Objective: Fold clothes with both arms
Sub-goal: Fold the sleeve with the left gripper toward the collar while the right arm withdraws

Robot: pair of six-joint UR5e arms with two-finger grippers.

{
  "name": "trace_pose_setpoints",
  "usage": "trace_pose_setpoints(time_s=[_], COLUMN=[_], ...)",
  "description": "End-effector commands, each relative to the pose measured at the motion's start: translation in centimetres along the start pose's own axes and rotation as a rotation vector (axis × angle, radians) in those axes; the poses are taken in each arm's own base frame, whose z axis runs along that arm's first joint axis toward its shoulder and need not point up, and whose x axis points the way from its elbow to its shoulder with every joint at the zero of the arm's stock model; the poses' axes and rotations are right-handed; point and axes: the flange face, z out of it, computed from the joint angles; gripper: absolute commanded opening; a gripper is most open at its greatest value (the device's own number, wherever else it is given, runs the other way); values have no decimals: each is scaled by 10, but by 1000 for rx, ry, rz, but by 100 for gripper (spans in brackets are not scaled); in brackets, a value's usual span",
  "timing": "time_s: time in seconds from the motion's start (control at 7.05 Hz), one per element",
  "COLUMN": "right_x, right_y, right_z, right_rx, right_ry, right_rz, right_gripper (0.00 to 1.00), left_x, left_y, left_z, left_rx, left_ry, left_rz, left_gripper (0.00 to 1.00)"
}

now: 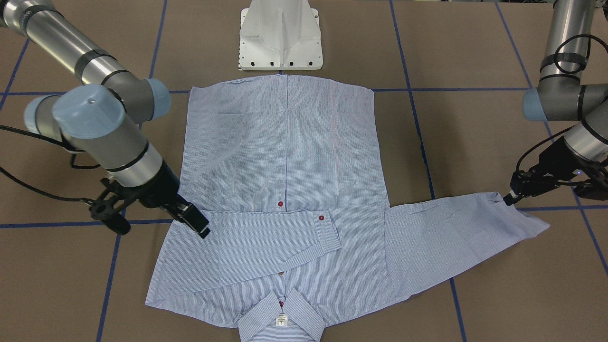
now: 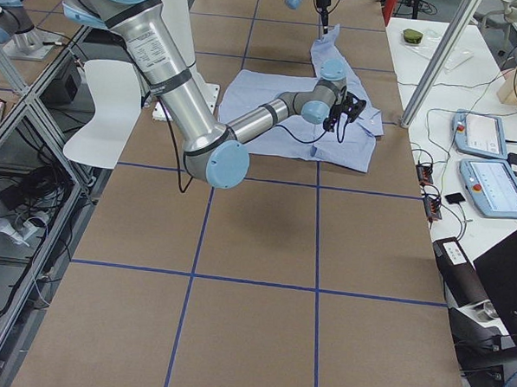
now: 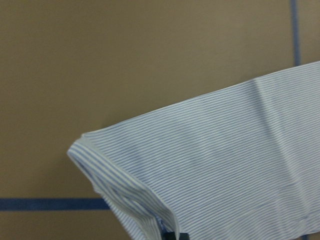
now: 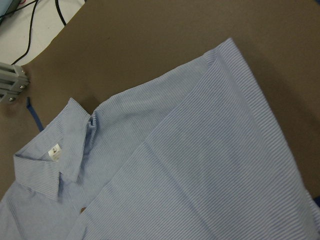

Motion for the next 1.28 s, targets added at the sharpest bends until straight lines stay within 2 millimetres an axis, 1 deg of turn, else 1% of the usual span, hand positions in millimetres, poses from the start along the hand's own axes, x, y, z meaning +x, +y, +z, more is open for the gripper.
trace_pose_setpoints(time_s=[0.0, 0.14, 0.28, 0.43, 0.57, 0.71, 0.85, 0.99, 1.13], right_x=[89, 123, 149, 161, 169, 180, 187, 187, 190], right_y=[-67, -94, -107, -113, -117, -118, -119, -119, -121], right_z=[-39, -50, -52, -53, -52, -51, -50, -52, -52], right_rx=[-25, -14, -8, -2, 2, 1, 2, 3, 4], right_ry=[44, 67, 91, 104, 114, 126, 134, 130, 133], right_rz=[-112, -133, -183, -197, -192, -190, -198, -203, -199], right_gripper=[99, 99, 99, 99, 99, 99, 99, 99, 99], left_x=[154, 221, 289, 361, 420, 470, 508, 524, 547], left_y=[3, 13, 33, 52, 61, 69, 97, 120, 130], left_z=[47, 64, 86, 101, 124, 147, 164, 173, 179], left_rx=[-67, -78, -83, -74, -62, -33, -18, -9, -8], left_ry=[138, 188, 235, 269, 260, 263, 276, 283, 288], left_rz=[-80, -136, -143, -179, -221, -238, -228, -224, -254], left_gripper=[0, 0, 0, 0, 0, 0, 0, 0, 0])
